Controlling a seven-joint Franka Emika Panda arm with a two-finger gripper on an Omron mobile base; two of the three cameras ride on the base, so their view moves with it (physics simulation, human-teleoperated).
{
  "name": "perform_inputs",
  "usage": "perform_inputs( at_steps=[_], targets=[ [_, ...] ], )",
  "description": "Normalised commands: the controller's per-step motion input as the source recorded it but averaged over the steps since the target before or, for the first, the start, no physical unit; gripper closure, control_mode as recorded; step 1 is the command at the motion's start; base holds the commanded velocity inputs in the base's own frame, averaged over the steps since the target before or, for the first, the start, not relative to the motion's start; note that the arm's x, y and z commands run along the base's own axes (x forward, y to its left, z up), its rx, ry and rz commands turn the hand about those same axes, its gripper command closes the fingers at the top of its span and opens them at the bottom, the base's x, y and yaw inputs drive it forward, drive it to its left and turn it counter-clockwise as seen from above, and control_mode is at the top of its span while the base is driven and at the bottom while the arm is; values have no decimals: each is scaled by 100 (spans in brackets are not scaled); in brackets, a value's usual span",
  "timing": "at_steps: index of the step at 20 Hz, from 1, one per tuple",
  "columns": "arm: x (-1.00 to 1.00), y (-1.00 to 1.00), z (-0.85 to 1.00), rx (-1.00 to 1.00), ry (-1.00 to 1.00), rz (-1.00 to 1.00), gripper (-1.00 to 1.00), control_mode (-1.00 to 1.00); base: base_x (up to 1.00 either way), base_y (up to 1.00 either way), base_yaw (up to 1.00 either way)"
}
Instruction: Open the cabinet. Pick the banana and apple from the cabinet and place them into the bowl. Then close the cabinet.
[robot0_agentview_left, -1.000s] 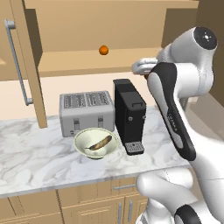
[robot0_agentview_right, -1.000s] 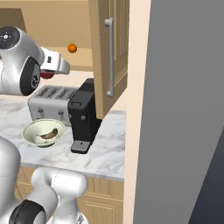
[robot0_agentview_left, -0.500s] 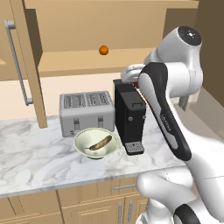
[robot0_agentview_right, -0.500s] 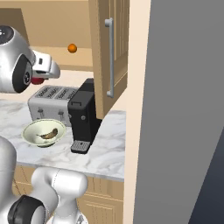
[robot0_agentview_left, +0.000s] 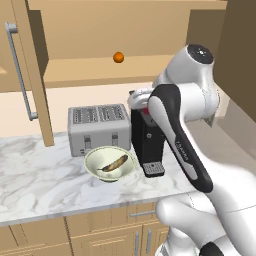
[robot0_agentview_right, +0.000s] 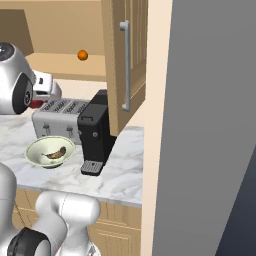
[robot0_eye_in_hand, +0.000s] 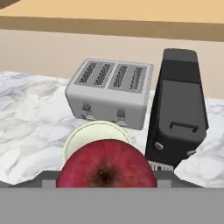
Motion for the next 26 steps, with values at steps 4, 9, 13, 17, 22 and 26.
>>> perform_inputs(
  at_steps=[4,9,13,17,22,26],
  targets=[
    [0,21,-31,0,8,4,100,-100,0,0,0],
    [0,19,-37,0,8,3,100,-100,0,0,0],
    [0,10,-38,0,5,0,100,-100,0,0,0],
    [0,2,-36,0,3,0,100,-100,0,0,0],
    [0,0,-30,0,0,0,100,-100,0,0,0],
    [0,4,-31,-1,0,0,100,-100,0,0,0]
  ],
)
